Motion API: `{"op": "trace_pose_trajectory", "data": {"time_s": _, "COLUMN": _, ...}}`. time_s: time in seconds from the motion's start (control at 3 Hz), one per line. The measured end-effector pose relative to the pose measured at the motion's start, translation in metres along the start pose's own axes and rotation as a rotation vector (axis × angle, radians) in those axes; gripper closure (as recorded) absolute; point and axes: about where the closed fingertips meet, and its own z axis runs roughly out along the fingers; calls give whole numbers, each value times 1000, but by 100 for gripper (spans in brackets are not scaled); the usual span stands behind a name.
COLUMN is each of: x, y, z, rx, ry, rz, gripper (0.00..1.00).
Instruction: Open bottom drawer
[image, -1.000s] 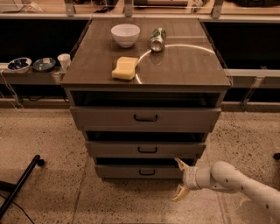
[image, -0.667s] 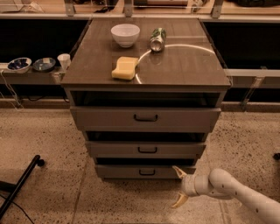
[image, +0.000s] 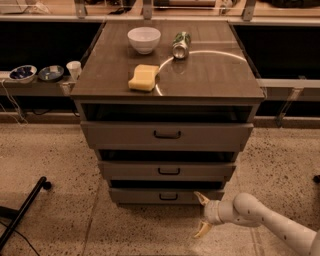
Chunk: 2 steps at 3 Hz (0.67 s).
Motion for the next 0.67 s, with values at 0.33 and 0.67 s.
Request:
{"op": "trace_pose_trajectory", "data": {"time_s": 0.33, "x": 30, "y": -10, "z": 27, "rx": -18, "ry": 33, "rz": -9, "gripper": 0}}
{"op": "trace_pose_trajectory", "data": {"time_s": 0.67, "x": 55, "y": -42, "z": 49, "rx": 15, "ry": 37, "rz": -20, "gripper": 0}}
